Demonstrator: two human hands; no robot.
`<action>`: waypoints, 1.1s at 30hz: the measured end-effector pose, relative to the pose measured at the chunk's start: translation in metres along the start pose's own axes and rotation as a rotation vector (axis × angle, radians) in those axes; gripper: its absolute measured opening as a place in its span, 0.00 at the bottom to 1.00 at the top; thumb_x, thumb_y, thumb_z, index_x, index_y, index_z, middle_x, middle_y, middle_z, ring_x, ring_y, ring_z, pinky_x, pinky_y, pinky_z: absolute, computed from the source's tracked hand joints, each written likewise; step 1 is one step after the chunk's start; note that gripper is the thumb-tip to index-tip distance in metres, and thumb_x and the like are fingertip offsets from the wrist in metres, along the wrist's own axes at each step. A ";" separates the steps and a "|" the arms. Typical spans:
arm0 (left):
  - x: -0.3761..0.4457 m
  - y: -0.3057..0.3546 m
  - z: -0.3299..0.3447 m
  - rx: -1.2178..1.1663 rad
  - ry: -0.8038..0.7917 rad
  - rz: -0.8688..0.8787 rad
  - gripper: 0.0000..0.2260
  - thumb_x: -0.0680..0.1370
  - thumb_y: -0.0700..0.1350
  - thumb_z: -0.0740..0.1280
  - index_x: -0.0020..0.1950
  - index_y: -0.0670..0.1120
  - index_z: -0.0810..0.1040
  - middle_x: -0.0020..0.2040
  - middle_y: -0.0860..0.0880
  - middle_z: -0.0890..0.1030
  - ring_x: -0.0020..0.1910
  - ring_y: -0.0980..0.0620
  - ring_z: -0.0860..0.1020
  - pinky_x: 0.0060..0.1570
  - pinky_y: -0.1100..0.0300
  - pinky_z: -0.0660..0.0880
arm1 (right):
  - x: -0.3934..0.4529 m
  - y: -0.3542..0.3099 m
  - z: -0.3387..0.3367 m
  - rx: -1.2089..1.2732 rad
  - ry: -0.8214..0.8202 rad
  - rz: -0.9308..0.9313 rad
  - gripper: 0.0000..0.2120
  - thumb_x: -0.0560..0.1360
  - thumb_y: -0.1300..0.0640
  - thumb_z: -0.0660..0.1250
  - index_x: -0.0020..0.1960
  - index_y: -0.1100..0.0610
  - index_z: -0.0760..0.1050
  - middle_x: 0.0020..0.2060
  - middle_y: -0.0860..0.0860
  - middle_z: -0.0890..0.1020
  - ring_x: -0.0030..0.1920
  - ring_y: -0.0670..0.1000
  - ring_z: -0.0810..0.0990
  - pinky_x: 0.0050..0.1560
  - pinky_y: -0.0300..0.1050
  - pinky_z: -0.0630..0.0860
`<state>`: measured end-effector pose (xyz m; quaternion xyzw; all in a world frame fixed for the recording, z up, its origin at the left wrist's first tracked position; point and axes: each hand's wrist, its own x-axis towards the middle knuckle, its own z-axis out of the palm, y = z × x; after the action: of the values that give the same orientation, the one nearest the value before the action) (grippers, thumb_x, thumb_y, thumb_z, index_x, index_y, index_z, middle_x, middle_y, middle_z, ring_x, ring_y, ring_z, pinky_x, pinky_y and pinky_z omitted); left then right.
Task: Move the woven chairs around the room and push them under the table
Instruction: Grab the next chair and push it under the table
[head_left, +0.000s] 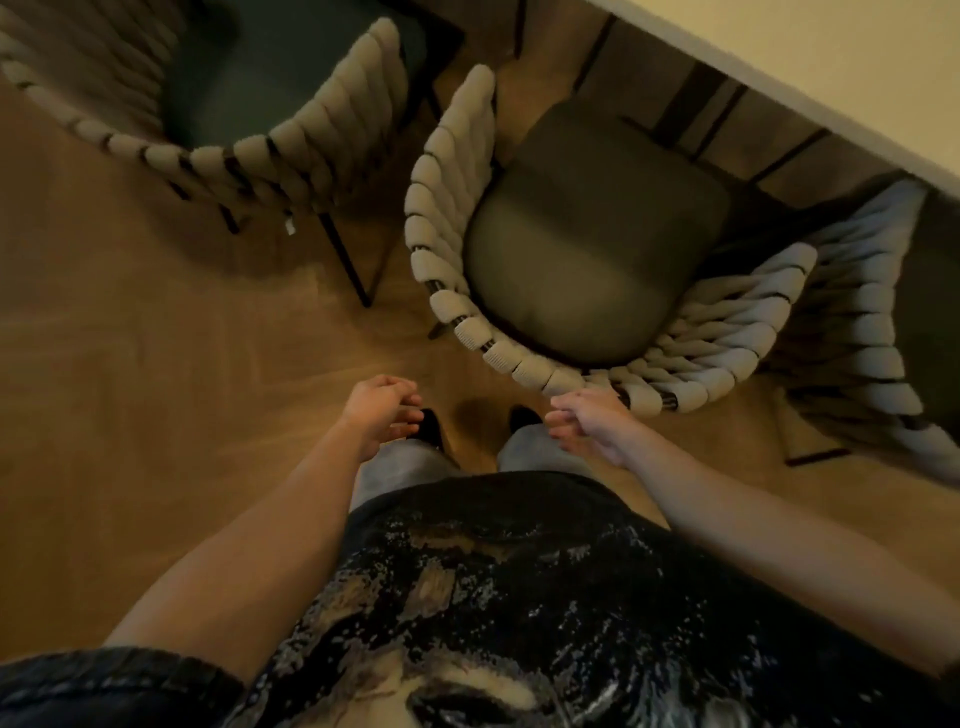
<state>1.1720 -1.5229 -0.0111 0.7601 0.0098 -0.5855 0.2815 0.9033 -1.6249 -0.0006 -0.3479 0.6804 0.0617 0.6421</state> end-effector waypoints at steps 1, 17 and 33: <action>0.005 0.007 0.000 0.033 -0.022 0.002 0.06 0.82 0.44 0.65 0.57 0.44 0.78 0.51 0.43 0.81 0.46 0.46 0.81 0.54 0.46 0.82 | 0.000 0.003 0.002 0.051 0.006 0.016 0.11 0.82 0.54 0.66 0.63 0.56 0.77 0.53 0.54 0.85 0.51 0.53 0.85 0.46 0.48 0.81; 0.056 0.098 0.050 0.113 -0.105 -0.041 0.16 0.82 0.52 0.66 0.68 0.48 0.72 0.59 0.45 0.79 0.55 0.42 0.80 0.43 0.47 0.82 | 0.031 0.039 -0.001 1.046 0.114 0.207 0.28 0.81 0.42 0.65 0.75 0.55 0.67 0.66 0.59 0.77 0.57 0.60 0.80 0.59 0.56 0.78; 0.104 0.117 0.074 -0.217 0.001 -0.184 0.21 0.76 0.37 0.69 0.70 0.41 0.73 0.59 0.37 0.82 0.55 0.36 0.83 0.50 0.39 0.82 | 0.083 0.026 -0.004 1.511 0.235 0.254 0.21 0.77 0.63 0.69 0.69 0.60 0.72 0.62 0.63 0.80 0.60 0.66 0.81 0.54 0.68 0.80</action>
<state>1.1791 -1.6869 -0.0666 0.7213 0.1429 -0.6040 0.3074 0.8912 -1.6400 -0.0857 0.2609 0.6362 -0.3833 0.6166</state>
